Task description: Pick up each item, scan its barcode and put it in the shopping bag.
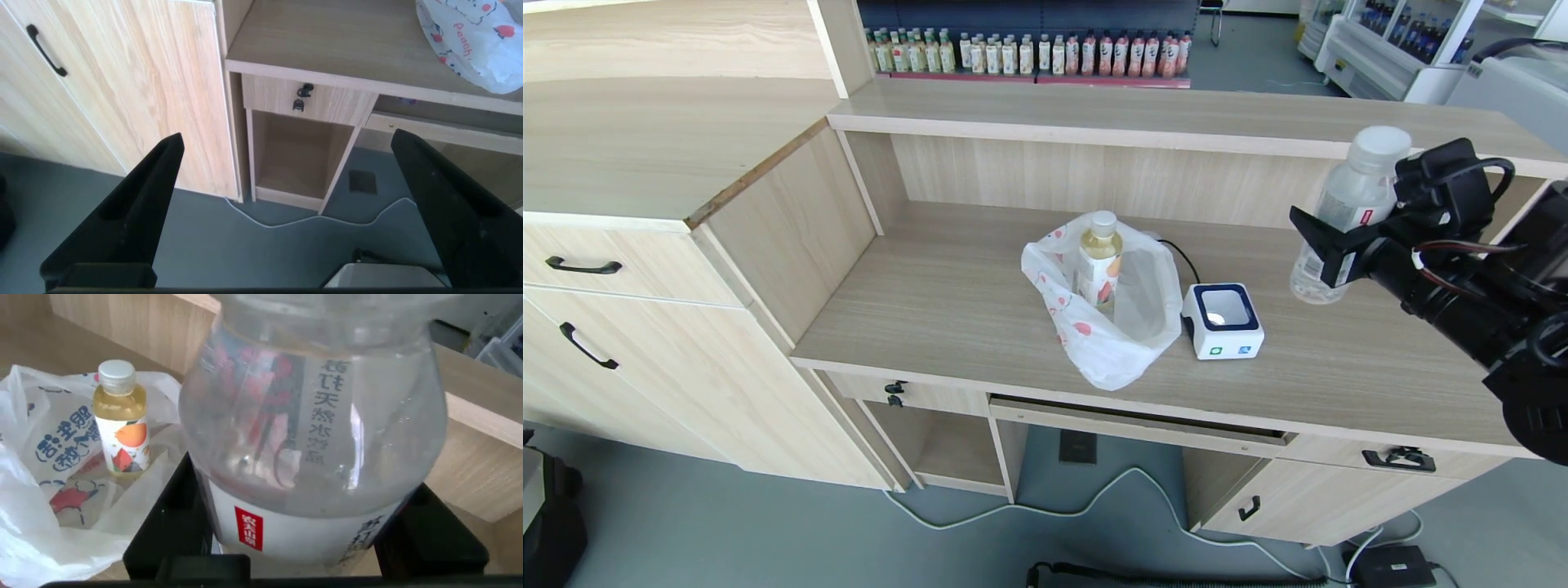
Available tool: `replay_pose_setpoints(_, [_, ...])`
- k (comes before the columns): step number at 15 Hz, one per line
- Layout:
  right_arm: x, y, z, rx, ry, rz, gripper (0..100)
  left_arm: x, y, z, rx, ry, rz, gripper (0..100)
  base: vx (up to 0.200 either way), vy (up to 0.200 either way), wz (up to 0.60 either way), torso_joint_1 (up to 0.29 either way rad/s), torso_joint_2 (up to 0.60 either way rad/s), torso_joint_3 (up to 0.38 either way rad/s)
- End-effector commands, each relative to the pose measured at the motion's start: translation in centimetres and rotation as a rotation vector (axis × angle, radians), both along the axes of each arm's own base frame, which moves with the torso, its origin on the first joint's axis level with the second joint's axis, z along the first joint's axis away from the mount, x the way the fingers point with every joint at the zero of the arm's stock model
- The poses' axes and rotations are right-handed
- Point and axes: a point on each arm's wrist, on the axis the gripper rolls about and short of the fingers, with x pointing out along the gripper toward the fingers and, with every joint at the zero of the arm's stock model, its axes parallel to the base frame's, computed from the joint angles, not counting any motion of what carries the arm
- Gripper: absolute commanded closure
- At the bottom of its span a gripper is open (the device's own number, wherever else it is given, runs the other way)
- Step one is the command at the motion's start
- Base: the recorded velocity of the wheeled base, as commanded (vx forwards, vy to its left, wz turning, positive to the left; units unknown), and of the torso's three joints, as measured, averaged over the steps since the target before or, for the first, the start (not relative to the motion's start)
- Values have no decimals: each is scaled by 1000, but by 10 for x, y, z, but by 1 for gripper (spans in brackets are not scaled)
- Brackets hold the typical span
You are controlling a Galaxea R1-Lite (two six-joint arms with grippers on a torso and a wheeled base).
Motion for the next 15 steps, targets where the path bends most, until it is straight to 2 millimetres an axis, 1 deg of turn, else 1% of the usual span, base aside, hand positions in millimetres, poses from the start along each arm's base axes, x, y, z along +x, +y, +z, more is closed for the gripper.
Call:
replay_pose_setpoints(1, [3,1,-4,-55,-20,-15,100,0,0,0,0,-1,0,0,0,0,0,0,0,0])
replay_pose_setpoints(4, [2,1,-2,-83,-29,-14,100,0,0,0,0,-1,0,0,0,0,0,0,0,0])
replay_pose_setpoints(10, [3,4,-5,-81,-18,29,100,0,0,0,0,-1,0,0,0,0,600,6,5,0])
replay_pose_setpoints(13, [10,5,-16,-71,39,55,100,0,0,0,0,-1,2,0,0,0,0,0,0,0])
replay_pose_setpoints(14, [21,8,-32,4,113,120,100,0,0,0,0,-1,0,0,0,0,0,0,0,0])
replay_pose_setpoints(15, [26,9,-41,52,150,156,100,0,0,0,0,-1,0,0,0,0,0,0,0,0])
